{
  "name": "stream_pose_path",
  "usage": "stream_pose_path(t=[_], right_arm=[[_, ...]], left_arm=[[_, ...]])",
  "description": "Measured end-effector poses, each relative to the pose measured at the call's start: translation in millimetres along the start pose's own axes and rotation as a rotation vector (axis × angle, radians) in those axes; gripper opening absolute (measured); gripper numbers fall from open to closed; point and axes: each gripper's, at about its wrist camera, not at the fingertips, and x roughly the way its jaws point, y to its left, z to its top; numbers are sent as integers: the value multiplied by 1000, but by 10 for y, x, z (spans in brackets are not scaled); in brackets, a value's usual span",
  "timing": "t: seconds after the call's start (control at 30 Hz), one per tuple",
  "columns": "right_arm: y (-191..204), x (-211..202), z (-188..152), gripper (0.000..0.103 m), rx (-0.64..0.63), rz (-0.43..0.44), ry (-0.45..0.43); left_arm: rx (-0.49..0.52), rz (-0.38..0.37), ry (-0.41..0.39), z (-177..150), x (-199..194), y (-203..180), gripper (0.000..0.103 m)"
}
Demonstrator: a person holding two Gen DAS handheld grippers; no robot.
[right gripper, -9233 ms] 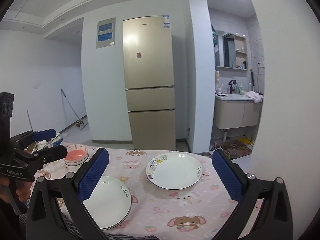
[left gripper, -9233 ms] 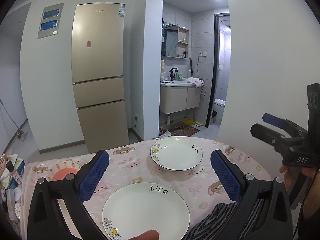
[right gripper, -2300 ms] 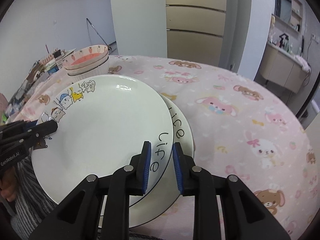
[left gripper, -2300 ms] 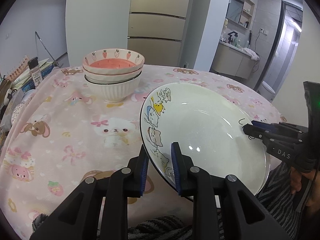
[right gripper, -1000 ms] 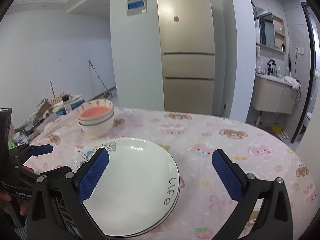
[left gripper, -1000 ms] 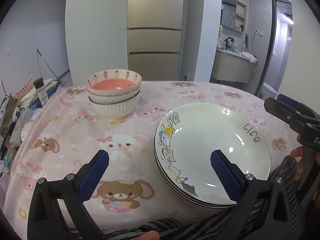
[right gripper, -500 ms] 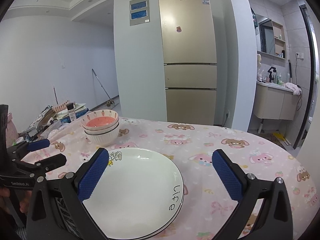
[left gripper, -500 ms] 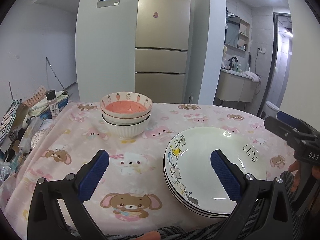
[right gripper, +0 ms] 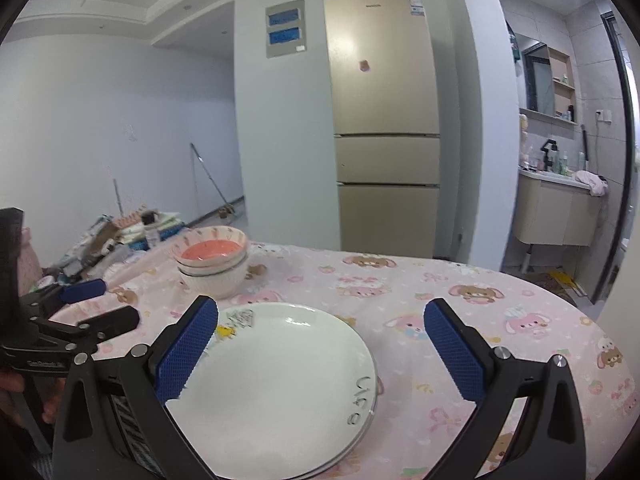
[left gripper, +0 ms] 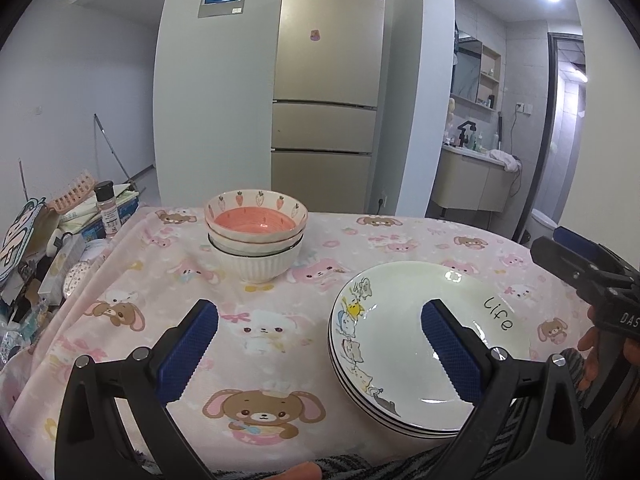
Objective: Organize plates and bowls
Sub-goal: 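Raise both grippers and move them toward the stacked pink bowls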
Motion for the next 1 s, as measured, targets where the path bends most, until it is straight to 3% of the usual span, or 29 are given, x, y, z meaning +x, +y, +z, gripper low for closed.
stream_pose_path(t=[0.23,0.33,0.5,0.63,0.83,1.0], right_arm=[[198,-102,363,103,-49,77,-15],[288,-34,610,103,-67,185,21],[379,-6,1068,103,-98,221,-17],[459,85,1344,103,-115,228,-48],[536,416,1603,103,-104,336,-56],[480,878,1640,103,-14,328,-12]], left_arm=[[-26,-47,4,271,-145,108,103],[-31,-62,-7,550,-307,158,103],[-67,-70,-84,996,-574,293,103],[-103,-32,-132,1306,-636,435,103],[-82,78,-122,1639,-435,635,103],[-152,22,-68,1630,-34,896,103]])
